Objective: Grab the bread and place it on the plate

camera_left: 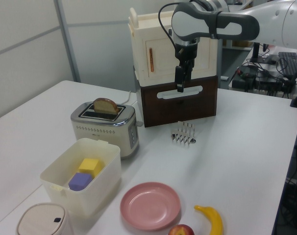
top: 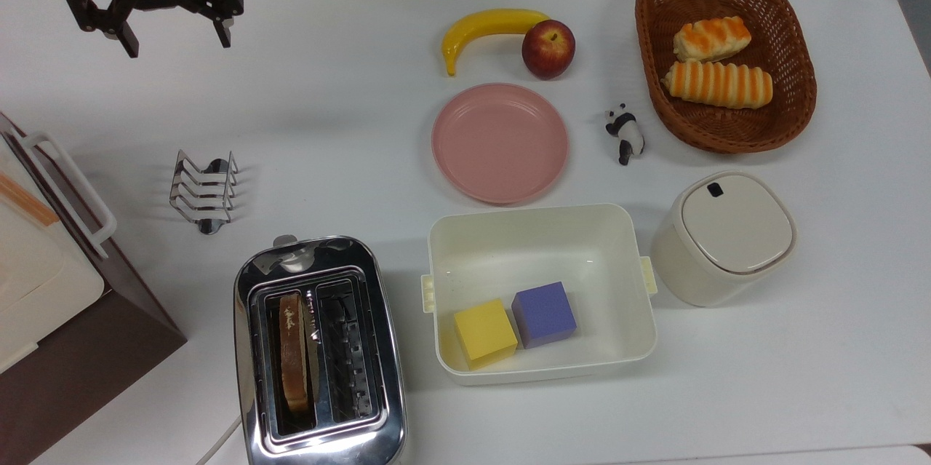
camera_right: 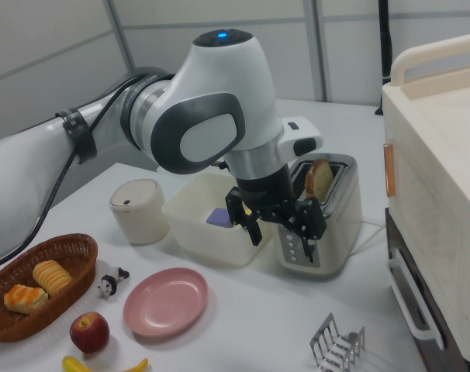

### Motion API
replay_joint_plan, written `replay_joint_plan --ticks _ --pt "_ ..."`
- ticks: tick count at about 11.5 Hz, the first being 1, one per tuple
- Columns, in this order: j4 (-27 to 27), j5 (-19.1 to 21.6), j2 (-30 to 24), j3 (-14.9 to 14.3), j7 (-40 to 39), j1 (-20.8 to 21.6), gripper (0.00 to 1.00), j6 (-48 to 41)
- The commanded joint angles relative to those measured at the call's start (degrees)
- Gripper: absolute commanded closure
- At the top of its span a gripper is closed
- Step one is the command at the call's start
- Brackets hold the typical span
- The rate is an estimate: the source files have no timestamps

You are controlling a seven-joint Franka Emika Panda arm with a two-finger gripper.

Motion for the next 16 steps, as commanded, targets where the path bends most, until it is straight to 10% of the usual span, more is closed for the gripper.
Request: replay_joint_plan --ticks 1,16 --pt "-2.0 -0.9 -2.0 0.4 0.5 0.3 0.00 -1.2" --pt "-2.2 -0.8 -1.5 0.6 1.4 0.7 0.00 -1.0"
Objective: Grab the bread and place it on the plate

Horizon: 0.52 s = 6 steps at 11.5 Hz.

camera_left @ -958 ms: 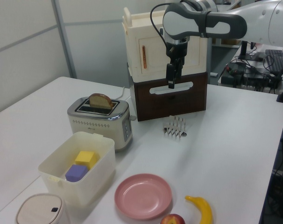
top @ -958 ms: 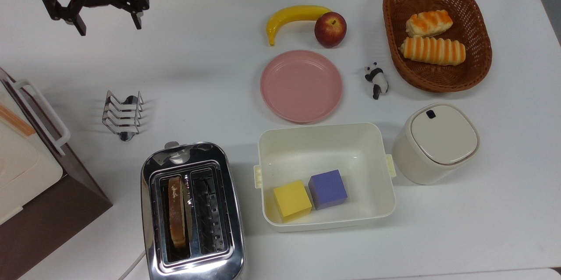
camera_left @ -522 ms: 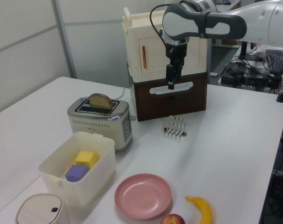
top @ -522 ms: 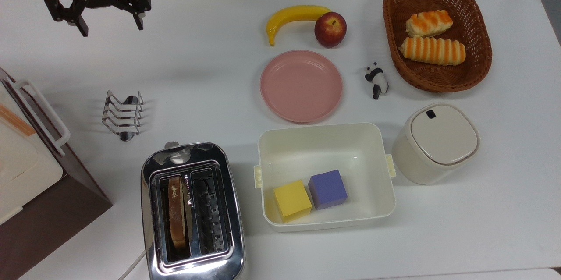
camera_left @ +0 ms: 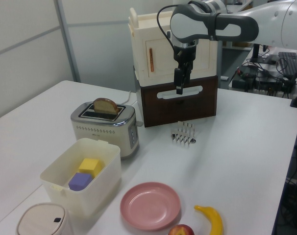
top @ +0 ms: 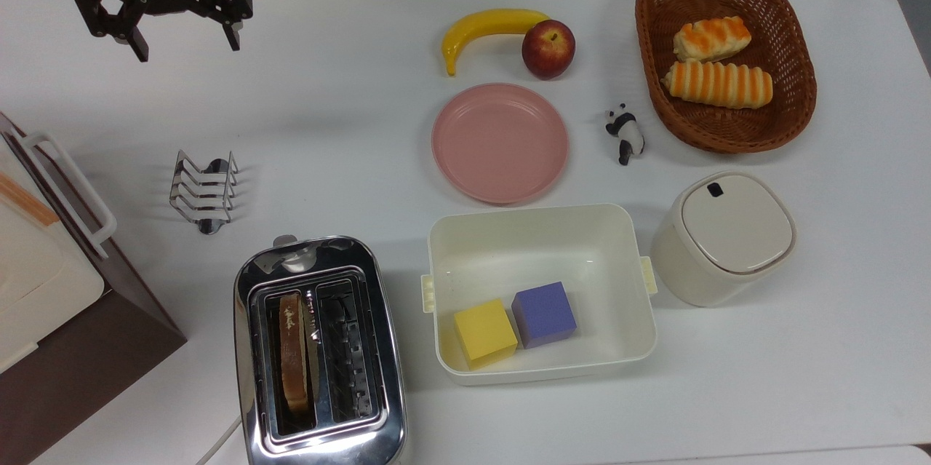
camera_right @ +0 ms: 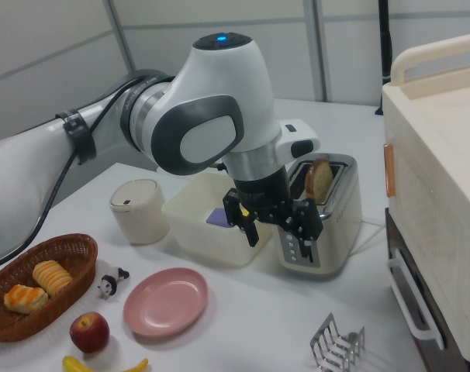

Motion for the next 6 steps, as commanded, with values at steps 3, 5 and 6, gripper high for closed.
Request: replay_joint_plan --ticks 3,5,6 --pt "-1.6 -0.9 -1.3 -1.4 1.7 2.8 0.00 -0.8" --pt "-1.7 -0.8 -1.2 -6.6 1.8 7.7 0.00 -0.9" --pt "-1.8 -0.7 -1.1 -9.4 1.8 10.2 0.00 -0.9"
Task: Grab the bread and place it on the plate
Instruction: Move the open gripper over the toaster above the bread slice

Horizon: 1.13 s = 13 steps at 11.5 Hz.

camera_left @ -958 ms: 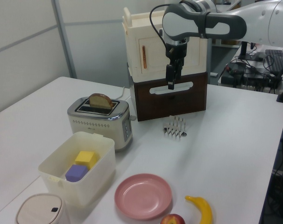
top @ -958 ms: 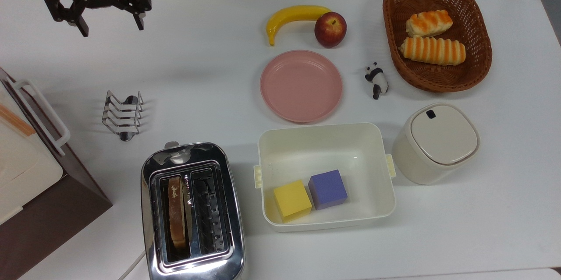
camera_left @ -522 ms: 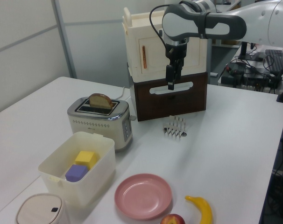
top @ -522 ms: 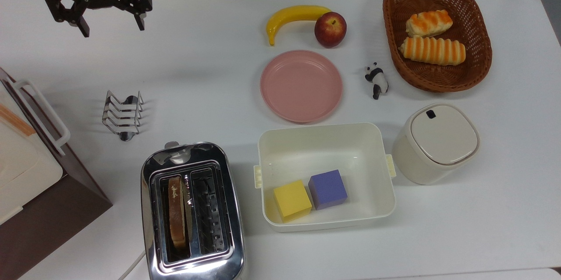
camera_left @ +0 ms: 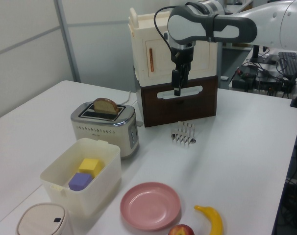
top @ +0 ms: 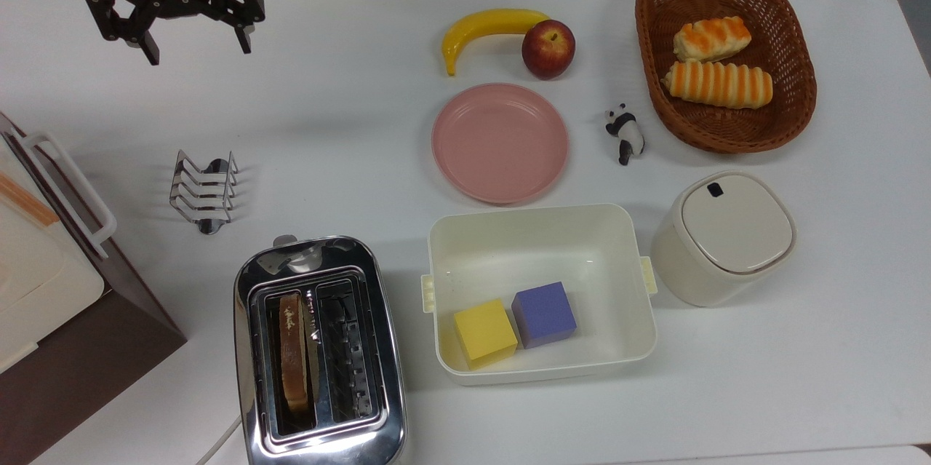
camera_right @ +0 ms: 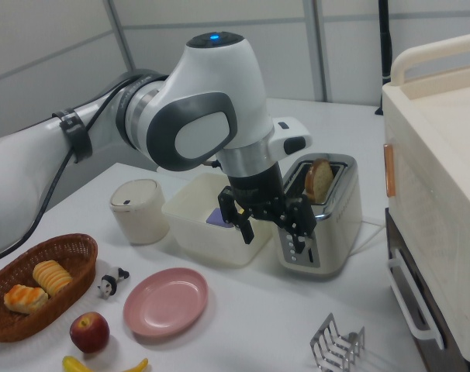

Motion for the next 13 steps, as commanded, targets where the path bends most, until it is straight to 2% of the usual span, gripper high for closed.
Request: replay_joint_plan --ticks 1,2,4,6,7,9,10,13 --pt "-1.6 -0.6 -0.9 -7.3 1.3 7.1 0.00 -0.9" --pt "-1.6 -0.5 -0.8 -7.3 1.4 7.2 0.00 -0.7" --pt "-1.3 -0.3 0.5 -7.0 7.2 7.8 0.00 0.0" --pt "-1.2 0.2 1.1 -6.8 10.1 7.8 0.00 5.7" --pt "-1.4 1.1 1.3 -6.6 10.3 7.7 0.00 8.0" --pt "-1.4 7.6 3.2 -6.6 10.5 7.8 0.00 14.5" --pt "-1.4 9.3 3.9 -6.5 11.8 7.9 0.00 17.8" --pt "-1.4 9.8 6.1 -4.2 16.1 8.0 0.00 27.0"
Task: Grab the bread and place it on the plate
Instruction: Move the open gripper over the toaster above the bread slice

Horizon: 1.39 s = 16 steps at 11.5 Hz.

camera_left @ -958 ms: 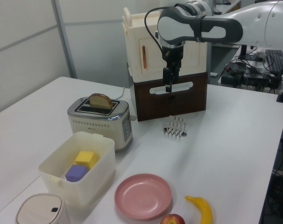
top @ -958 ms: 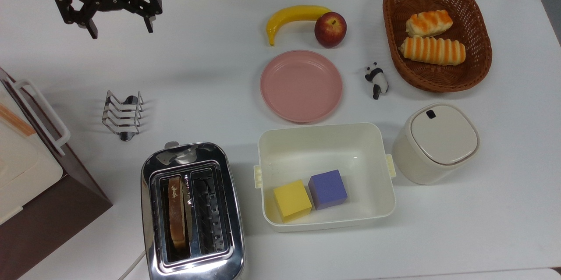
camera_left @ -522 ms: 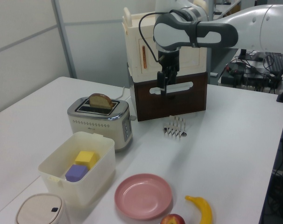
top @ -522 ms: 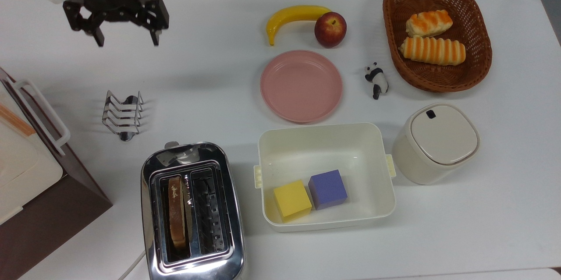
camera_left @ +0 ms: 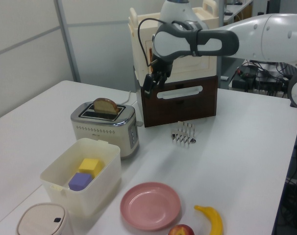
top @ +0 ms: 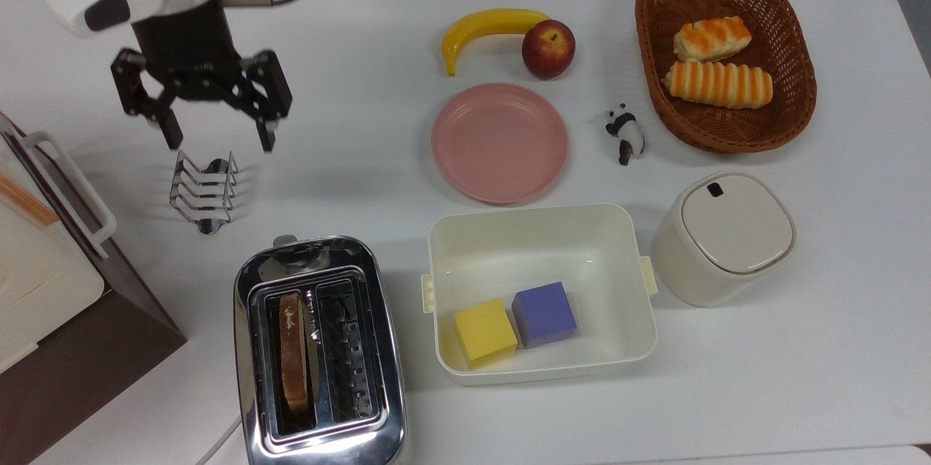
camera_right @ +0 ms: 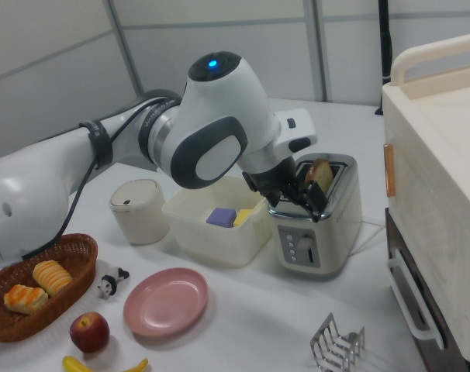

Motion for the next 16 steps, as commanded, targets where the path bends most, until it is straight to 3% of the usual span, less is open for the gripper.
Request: replay_joint_plan --ticks 1,6,10,13,14,16 --pt "-0.7 1.1 1.8 2.1 5.8 0.8 0.00 9.7" --pt "-0.5 1.5 8.1 8.1 14.4 0.8 0.00 26.8" --pt "-0.4 0.8 11.9 8.2 13.8 2.2 0.00 38.2" --pt "-0.4 0.8 12.3 8.2 13.7 2.4 0.00 39.8" --pt "-0.3 0.8 12.3 8.2 13.6 2.3 0.08 39.8" --pt "-0.3 0.8 12.3 8.2 12.0 2.2 0.47 40.0"
